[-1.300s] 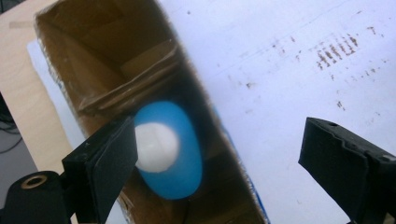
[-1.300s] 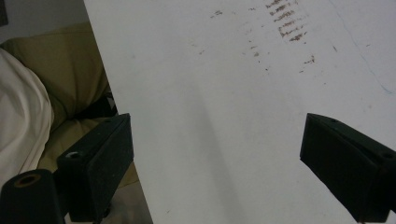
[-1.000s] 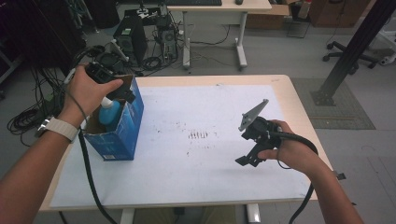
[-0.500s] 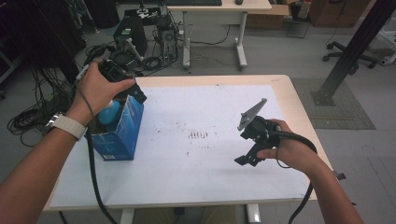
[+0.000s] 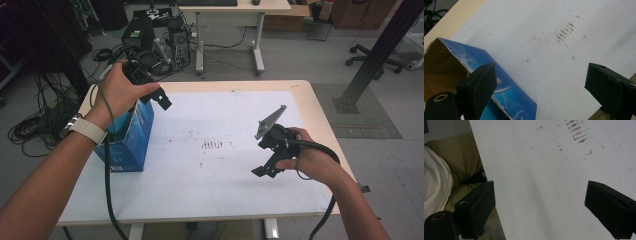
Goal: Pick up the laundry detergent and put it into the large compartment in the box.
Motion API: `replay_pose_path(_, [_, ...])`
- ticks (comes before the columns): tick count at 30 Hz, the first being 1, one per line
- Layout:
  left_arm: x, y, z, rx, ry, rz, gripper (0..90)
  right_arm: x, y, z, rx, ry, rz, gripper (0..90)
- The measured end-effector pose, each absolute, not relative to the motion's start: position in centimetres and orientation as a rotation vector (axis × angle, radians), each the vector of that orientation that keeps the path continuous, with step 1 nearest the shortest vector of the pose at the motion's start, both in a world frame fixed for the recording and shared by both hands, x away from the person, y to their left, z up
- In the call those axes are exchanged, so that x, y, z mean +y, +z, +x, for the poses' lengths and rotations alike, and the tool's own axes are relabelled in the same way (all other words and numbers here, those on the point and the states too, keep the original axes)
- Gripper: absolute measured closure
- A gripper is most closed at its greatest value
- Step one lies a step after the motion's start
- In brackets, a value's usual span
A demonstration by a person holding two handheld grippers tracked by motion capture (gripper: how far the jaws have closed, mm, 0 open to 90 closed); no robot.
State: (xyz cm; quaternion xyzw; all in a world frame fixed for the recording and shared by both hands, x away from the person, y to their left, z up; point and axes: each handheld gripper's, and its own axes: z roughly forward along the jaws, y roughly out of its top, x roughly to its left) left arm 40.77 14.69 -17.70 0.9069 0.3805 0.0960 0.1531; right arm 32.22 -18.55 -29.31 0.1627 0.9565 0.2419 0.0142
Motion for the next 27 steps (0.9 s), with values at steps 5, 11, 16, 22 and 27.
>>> replay_pose_path(5, [14.0,-17.9,40.8,1.051,0.261,2.626,10.7,-18.6,-29.3,32.2,2.976,0.757,0.508,9.8])
replay_pose_path(11, [13.4,-18.0,40.9,0.982,0.238,2.634,10.7,-18.6,-29.5,32.3,2.979,0.753,0.513,9.8])
replay_pose_path(16, [13.0,-18.2,40.9,0.935,0.224,2.655,10.7,-18.4,-29.4,32.3,2.978,0.748,0.513,9.8])
replay_pose_path(22, [12.5,-18.3,40.8,0.884,0.213,2.667,10.7,-18.3,-29.3,32.2,2.977,0.753,0.511,9.8])
replay_pose_path(27, [12.1,-18.4,40.7,0.834,0.203,2.674,10.7,-18.2,-29.2,32.2,2.976,0.752,0.512,9.8])
